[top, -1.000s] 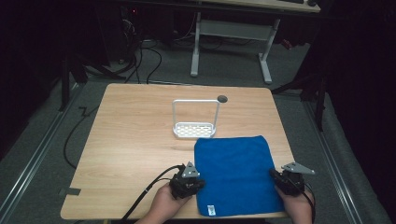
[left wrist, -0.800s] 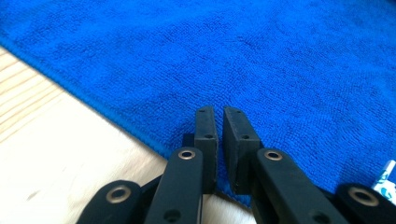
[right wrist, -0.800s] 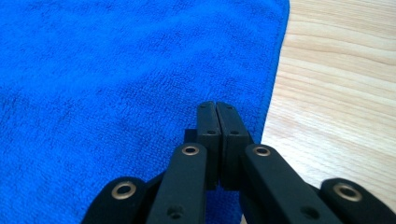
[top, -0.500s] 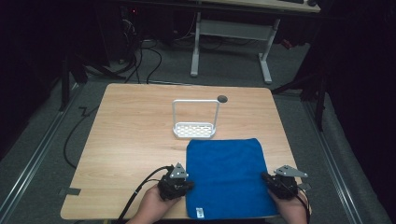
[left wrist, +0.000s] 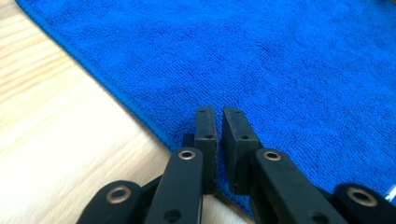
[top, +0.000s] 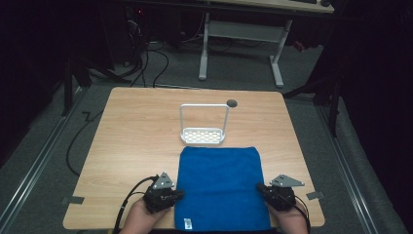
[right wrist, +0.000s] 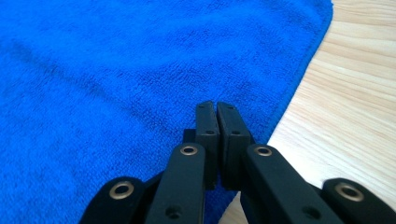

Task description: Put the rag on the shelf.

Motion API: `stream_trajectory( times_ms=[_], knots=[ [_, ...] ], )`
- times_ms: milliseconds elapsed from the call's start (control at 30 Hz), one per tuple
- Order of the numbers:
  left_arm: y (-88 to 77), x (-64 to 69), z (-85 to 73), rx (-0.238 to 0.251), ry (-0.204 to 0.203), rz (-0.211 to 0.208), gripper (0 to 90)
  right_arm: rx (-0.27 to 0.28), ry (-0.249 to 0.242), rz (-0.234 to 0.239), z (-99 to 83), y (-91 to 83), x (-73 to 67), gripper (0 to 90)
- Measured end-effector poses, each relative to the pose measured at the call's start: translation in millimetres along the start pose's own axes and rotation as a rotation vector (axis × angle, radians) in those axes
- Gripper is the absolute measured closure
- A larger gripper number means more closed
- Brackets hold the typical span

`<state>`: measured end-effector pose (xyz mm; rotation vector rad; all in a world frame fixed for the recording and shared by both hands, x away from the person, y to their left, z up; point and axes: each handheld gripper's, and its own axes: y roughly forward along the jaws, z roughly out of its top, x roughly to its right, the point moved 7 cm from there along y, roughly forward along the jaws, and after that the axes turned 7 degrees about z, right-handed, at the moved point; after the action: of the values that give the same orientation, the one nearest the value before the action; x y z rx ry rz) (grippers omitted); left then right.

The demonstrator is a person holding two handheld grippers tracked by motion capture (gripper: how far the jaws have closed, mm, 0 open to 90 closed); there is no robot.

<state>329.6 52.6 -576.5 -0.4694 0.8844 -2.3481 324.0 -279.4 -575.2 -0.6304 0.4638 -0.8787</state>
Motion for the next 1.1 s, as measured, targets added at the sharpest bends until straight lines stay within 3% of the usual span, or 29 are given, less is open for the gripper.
stream_trajectory(
  times_ms=[133,300,367,467,533,600,733,867,967,1100],
  knots=[
    [-6.5,-0.9,-6.0,-0.002,-0.004,0.007,84.8,-0.013,-0.037,0.019,2.2,4.2,-12.2,88.2],
    [-9.5,0.7,-7.8,-0.006,-0.020,-0.015,80.8,-0.017,-0.033,0.037,2.8,4.6,-14.3,86.7],
    [-9.6,0.2,-3.7,0.022,-0.038,-0.017,78.5,0.001,-0.035,0.038,5.3,3.4,-13.9,86.2],
    [-6.7,-10.6,12.0,0.084,-0.068,0.026,76.3,0.038,-0.031,0.018,14.3,2.5,-9.7,84.2],
    [-1.7,-23.3,25.3,0.113,-0.080,0.086,74.6,0.045,-0.030,-0.002,21.1,6.1,-4.5,83.5],
    [7.2,-32.6,33.4,0.102,-0.091,0.114,73.3,0.034,-0.031,-0.034,30.3,19.2,6.3,83.5],
    [28.1,-39.4,32.4,0.053,-0.077,0.152,73.6,0.007,-0.033,-0.052,33.9,31.4,11.2,83.5],
    [25.2,-36.5,29.0,0.052,-0.068,0.162,74.6,-0.003,-0.044,-0.058,33.0,34.2,11.3,83.5],
    [21.3,-30.1,24.5,0.049,-0.068,0.141,74.5,0.005,-0.034,-0.038,28.4,29.8,9.6,83.5],
    [14.8,-19.2,17.5,0.036,-0.036,0.123,74.2,-0.001,-0.032,-0.018,21.2,22.6,4.1,82.7]
  ],
)
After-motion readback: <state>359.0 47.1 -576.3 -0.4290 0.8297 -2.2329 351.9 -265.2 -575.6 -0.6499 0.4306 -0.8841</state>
